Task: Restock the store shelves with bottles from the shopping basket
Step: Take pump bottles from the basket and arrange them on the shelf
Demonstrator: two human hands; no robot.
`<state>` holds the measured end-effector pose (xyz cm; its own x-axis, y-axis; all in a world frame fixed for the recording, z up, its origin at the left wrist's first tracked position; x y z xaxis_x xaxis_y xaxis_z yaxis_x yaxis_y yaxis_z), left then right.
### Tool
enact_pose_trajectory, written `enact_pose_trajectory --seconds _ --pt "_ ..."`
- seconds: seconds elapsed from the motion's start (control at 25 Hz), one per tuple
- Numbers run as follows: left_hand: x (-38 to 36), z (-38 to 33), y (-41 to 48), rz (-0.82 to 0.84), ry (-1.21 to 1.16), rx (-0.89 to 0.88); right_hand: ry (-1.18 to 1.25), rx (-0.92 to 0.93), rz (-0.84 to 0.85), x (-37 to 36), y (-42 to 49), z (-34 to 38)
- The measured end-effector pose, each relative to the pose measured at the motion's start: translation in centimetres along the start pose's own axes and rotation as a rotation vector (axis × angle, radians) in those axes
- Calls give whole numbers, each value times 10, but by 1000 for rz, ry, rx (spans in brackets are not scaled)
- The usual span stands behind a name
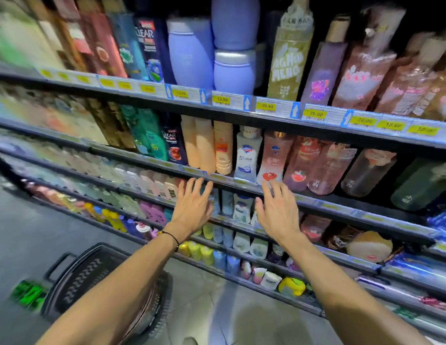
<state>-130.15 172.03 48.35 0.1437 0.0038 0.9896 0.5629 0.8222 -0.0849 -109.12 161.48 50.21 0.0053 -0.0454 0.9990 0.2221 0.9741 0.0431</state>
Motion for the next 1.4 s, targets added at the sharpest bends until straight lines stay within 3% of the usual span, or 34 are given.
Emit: enact_pose_trajectory --seconds 0.24,0.48,0.72,1.0,1.24,1.4 --pt "-36 133 -93 115 -45 286 16 209 64 -16 18 118" --pt "-92 284 -212 198 -175 593 -8 510 153 -45 31 322" --pt "-149 380 -304 247 -353 788 -77 734 310 -94 23 484" --pt "-217 437 -329 271 -524 933 -151 863 443 -151 48 578" --pt "-301 474 -307 396 -598 964 -201 1026 558 -249 120 635" --pt "-365 512 -278 481 -663 1094 -221 1108 639 -324 188 670"
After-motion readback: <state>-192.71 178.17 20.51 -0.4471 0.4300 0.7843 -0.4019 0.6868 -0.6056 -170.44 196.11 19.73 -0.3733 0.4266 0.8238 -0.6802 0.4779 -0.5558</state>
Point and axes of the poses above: each hand's wrist, its own y-axis towards the middle knuckle, its own x-axis out of the back of the hand, z = x × y, the point moved 4 cm from there along y, towards the middle knuckle, and after that the axes turned 14 degrees about z, right-handed, at the moved point
